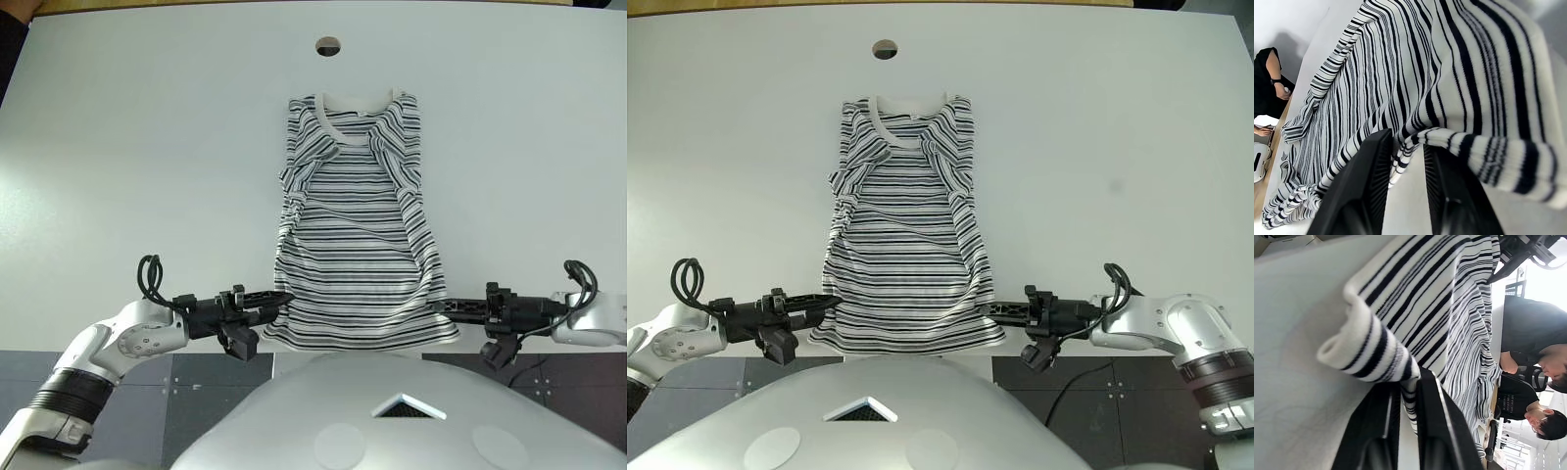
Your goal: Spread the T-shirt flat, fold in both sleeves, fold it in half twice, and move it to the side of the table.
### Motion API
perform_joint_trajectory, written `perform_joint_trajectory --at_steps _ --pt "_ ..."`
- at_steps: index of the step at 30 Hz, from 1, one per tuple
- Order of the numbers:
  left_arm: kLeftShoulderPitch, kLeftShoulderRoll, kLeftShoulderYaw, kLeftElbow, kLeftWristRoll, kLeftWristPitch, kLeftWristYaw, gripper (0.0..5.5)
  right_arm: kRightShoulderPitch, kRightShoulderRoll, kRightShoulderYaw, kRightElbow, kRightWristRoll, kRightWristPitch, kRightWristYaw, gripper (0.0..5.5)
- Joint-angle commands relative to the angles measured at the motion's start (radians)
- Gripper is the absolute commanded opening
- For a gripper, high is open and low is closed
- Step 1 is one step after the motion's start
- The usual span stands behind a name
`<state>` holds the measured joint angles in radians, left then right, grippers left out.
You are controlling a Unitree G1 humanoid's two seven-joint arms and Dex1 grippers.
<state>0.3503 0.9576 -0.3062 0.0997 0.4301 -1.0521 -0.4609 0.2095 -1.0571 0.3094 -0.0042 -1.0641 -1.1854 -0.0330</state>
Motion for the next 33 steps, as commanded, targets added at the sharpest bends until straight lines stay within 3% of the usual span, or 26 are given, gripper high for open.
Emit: perform_joint_trajectory --at_steps 1,4,6,11,16,20,22,25,33 --pt "-0.011 0.034 -0.036 0.061 0.057 0.038 -0.062 0.68 -0.003 -0.009 0.044 0.028 0.147 0.051 0.124 0.1" --pt "-0.005 0.078 -0.052 0.038 -0.009 0.058 -0.113 0.36 0.001 0.002 0.103 -0.031 0.44 0.193 0.308 0.1" --pt "0.018 0.13 -0.081 0.005 -0.153 0.125 -0.201 0.11 0.008 -0.006 0.151 -0.129 0.657 0.346 0.463 0.1" --pt "0.097 0.296 -0.145 -0.165 -0.622 0.344 -0.471 0.11 0.045 -0.112 0.19 -0.42 1.249 0.79 0.781 0.1" --pt "0.131 0.371 -0.095 -0.312 -0.924 0.508 -0.649 0.11 0.104 -0.237 0.117 -0.588 1.565 1.04 0.959 0.1" --pt "0.186 0.406 -0.003 -0.398 -1.056 0.59 -0.725 0.11 0.192 -0.325 0.025 -0.628 1.642 1.13 1.048 0.1" --pt "0.196 0.397 0.044 -0.417 -1.087 0.635 -0.734 0.11 0.226 -0.334 -0.012 -0.623 1.641 1.146 1.077 0.1" --pt "0.164 0.35 0.1 -0.426 -1.104 0.753 -0.678 0.11 0.155 -0.225 -0.073 -0.582 1.697 1.207 1.036 0.1" --pt "-0.261 0.013 0.17 -0.217 -1.047 1.202 -0.331 0.11 -0.15 0.072 -0.127 -0.405 1.745 1.531 0.834 0.1"
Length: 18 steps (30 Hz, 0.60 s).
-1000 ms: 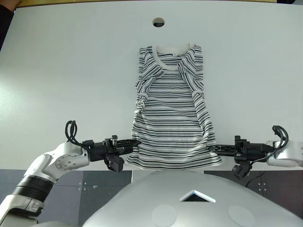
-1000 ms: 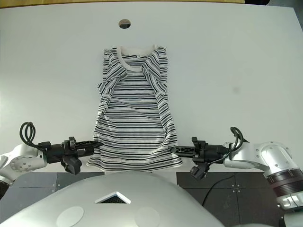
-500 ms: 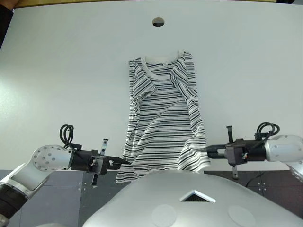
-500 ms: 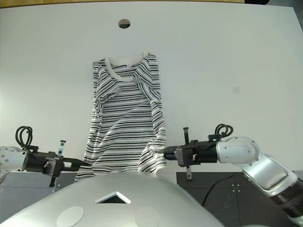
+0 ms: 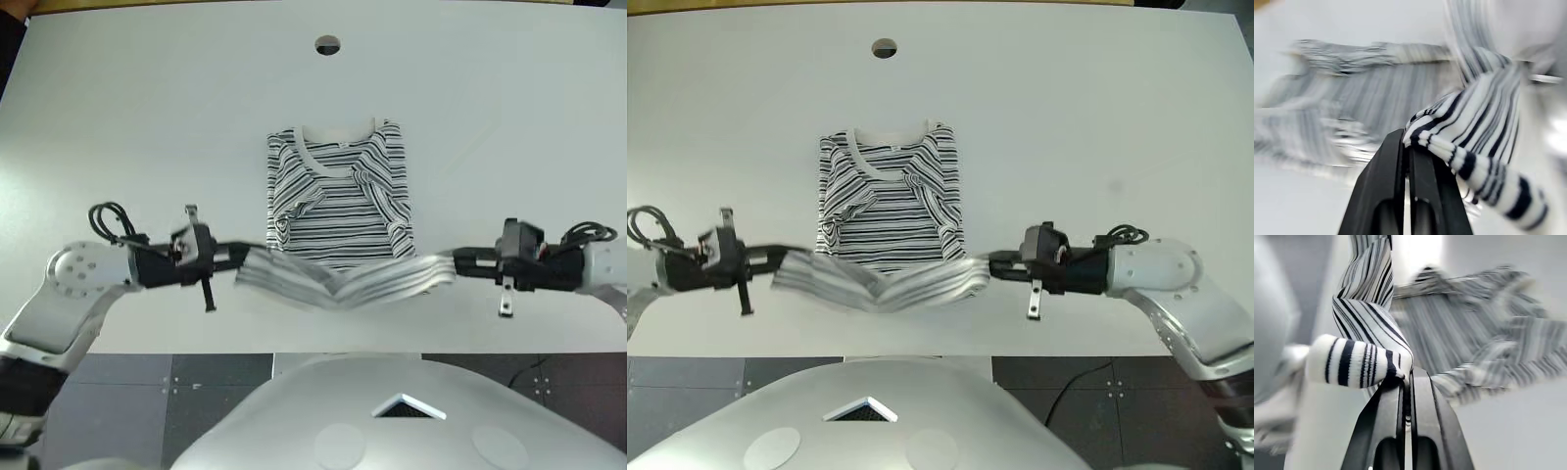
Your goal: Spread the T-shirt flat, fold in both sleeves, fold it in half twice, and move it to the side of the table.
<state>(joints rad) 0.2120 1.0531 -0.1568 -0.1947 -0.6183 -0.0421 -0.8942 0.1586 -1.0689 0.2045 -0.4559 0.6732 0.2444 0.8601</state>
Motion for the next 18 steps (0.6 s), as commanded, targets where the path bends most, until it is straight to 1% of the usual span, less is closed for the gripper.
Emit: perform_joint_trajectory --at_steps 1,3,5,7,9,11,12,15,16,18 --pt "-0.156 -0.109 0.025 0.099 0.0 0.251 0.127 0.11 -0.133 0.116 -0.026 0.065 0.013 0.143 -0.085 0.1" --pt "-0.212 -0.156 0.038 0.135 -0.002 0.347 0.164 0.11 -0.196 0.176 -0.022 0.103 0.006 0.212 -0.122 0.1" --pt "-0.291 -0.204 0.03 0.211 0.025 0.473 0.22 0.11 -0.26 0.244 0.016 0.163 -0.06 0.253 -0.163 0.1" --pt "-0.343 -0.25 0.013 0.273 0.051 0.561 0.241 0.11 -0.298 0.315 0.061 0.222 -0.118 0.268 -0.182 0.1" --pt "-0.37 -0.282 -0.01 0.308 0.084 0.625 0.243 0.11 -0.332 0.367 0.11 0.28 -0.171 0.313 -0.192 0.1" --pt "-0.393 -0.322 -0.011 0.332 0.104 0.668 0.253 0.11 -0.374 0.419 0.124 0.352 -0.195 0.376 -0.206 0.1" --pt "-0.409 -0.348 -0.003 0.351 0.112 0.679 0.262 0.11 -0.4 0.456 0.105 0.4 -0.188 0.408 -0.218 0.1" --pt "-0.452 -0.423 0.035 0.41 0.12 0.703 0.284 0.1 -0.466 0.544 0.034 0.533 -0.16 0.481 -0.241 0.64" --pt "-0.464 -0.448 0.051 0.427 0.112 0.715 0.288 0.31 -0.488 0.567 0.012 0.583 -0.161 0.489 -0.247 0.8" --pt "-0.482 -0.49 0.087 0.448 0.094 0.748 0.295 0.57 -0.532 0.607 -0.041 0.679 -0.151 0.511 -0.255 1.12"
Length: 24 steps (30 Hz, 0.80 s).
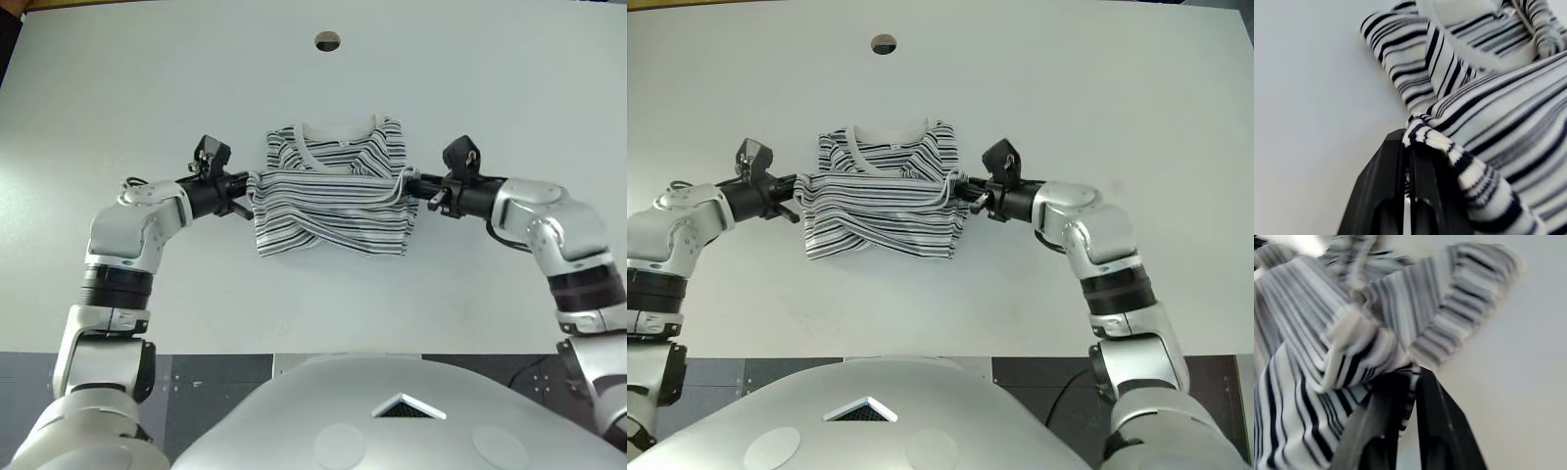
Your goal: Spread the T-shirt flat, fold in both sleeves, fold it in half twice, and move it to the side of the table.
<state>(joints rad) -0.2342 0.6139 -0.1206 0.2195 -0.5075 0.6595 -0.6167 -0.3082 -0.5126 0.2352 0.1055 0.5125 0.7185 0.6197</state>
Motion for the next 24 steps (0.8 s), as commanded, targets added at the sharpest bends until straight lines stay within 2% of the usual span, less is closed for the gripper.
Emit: perform_joint_trajectory --at_steps 1,6,11,16,20,21,24 --pt "-0.047 -0.068 0.07 0.051 -0.021 0.061 0.023 0.62 -0.089 0.069 -0.105 0.164 0.02 0.046 -0.017 1.19" --pt "-0.124 -0.111 0.173 0.161 -0.048 0.117 0.02 0.62 -0.163 0.113 -0.209 0.31 0.025 0.044 0.004 1.19" --pt "-0.267 -0.171 0.4 0.402 -0.141 0.238 0.15 0.62 -0.192 0.154 -0.237 0.383 -0.042 -0.073 -0.007 1.19" --pt "-0.304 -0.192 0.457 0.459 -0.141 0.26 0.182 0.62 -0.096 0.146 -0.125 0.225 -0.195 -0.347 0.069 1.19" --pt "-0.296 -0.209 0.433 0.461 -0.106 0.241 0.171 0.65 -0.011 0.125 -0.026 0.093 -0.31 -0.505 0.12 0.33" --pt "-0.292 -0.212 0.434 0.458 -0.102 0.238 0.171 0.81 0.004 0.119 -0.011 0.069 -0.328 -0.535 0.132 0.15" --pt "-0.291 -0.222 0.451 0.46 -0.097 0.231 0.175 1.21 0.046 0.1 0.029 0.004 -0.362 -0.585 0.179 0.1"
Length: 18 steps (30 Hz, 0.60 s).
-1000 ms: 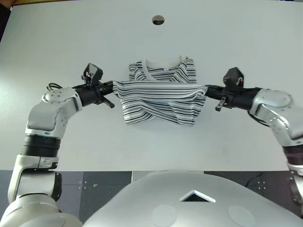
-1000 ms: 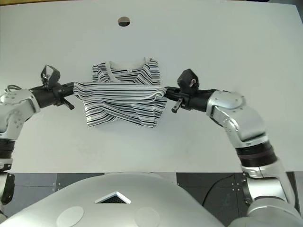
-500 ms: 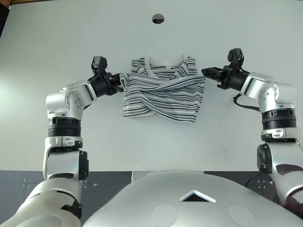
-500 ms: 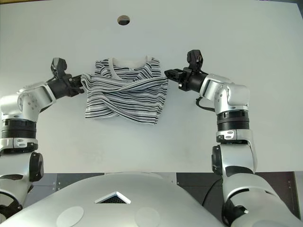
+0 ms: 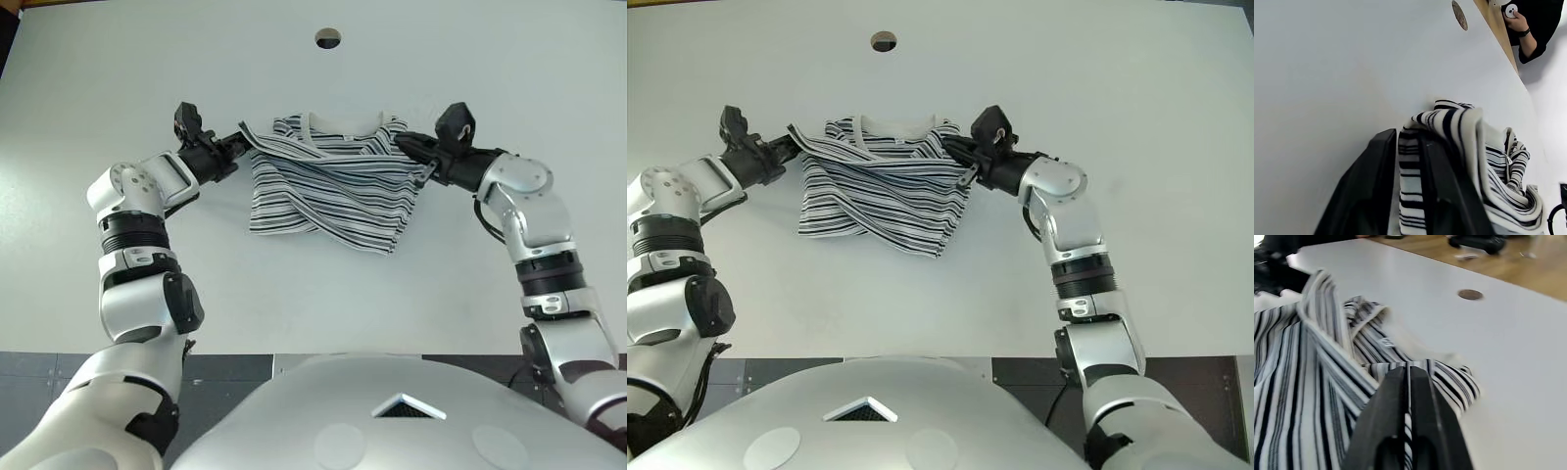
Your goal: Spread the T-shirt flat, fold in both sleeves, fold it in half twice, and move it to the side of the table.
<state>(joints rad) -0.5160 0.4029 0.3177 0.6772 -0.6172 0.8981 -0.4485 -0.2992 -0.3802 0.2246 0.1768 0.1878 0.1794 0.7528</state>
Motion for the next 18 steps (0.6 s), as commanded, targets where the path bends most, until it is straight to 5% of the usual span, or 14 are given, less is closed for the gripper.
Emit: perform_joint_trajectory --at_steps 1,14,18 --pt "-0.009 -0.013 0.017 0.002 0.013 -0.009 0.006 1.39 0.051 -0.04 0.059 -0.08 -0.056 -0.059 0.059 0.1" --pt "0.011 -0.027 0.025 -0.021 0.042 -0.091 -0.004 3.49 -0.028 0.048 0.156 0.071 -0.194 -0.112 0.035 0.1" --pt "0.087 -0.042 -0.007 -0.172 0.093 -0.233 -0.019 3.49 -0.138 0.114 0.118 0.239 -0.198 -0.11 -0.02 0.1"
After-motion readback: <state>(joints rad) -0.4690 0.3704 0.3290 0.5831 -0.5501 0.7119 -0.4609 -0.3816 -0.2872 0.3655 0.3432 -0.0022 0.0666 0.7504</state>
